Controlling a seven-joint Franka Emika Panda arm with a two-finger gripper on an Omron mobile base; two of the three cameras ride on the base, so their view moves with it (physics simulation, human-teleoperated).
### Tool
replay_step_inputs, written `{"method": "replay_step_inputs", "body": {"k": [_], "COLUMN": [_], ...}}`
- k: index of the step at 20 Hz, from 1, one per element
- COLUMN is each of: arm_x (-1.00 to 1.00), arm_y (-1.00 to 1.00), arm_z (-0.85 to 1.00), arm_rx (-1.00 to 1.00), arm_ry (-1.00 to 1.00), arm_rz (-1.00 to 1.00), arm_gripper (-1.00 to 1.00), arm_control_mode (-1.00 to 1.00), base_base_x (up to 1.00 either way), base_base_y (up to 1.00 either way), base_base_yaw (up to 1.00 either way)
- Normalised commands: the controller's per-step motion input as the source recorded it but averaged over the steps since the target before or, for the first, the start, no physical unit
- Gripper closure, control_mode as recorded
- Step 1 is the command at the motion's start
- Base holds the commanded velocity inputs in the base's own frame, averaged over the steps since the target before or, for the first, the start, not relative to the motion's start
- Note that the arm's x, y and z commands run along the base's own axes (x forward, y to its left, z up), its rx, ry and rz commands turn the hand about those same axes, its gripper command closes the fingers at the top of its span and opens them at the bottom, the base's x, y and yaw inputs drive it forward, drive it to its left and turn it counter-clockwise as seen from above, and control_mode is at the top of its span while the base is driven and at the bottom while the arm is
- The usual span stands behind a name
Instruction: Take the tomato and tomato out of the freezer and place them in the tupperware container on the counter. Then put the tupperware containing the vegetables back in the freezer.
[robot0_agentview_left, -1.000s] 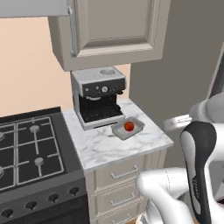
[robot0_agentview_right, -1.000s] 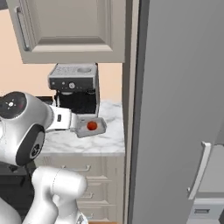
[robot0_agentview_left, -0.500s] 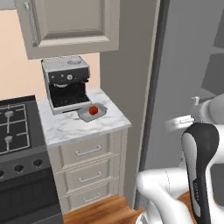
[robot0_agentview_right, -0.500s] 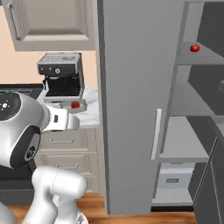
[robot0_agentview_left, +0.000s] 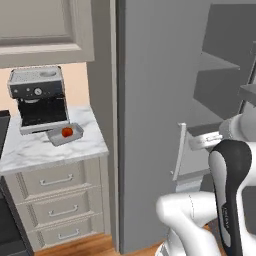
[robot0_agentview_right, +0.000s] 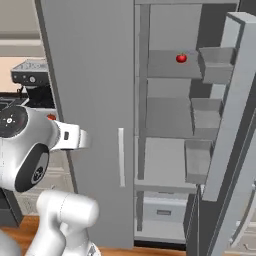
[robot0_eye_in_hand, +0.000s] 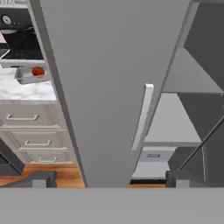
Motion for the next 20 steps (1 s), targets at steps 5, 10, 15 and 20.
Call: {"method": "replay_step_inputs", "body": {"k": [5,10,15,20], "arm_x": [0.00,0.00,0.00,0.00], "arm_y": [0.00,0.00,0.00,0.00], "arm_z": [0.00,0.00,0.00,0.00], "arm_rx": [0.00,0.00,0.00,0.00], "arm_ry": [0.00,0.00,0.00,0.00], "arm_rz": [0.00,0.00,0.00,0.00], "arm_gripper": [-1.00,-1.00,-1.00,-1.00], "arm_control_mode": [1.00,1.00,1.00,1.00], "base_base_x": [0.42,0.68,0.25,0.01], "base_base_y": [-0.46,-0.13,-0.55,-0.60], "base_base_yaw": [0.12,0.01,0.00,0.00]}}
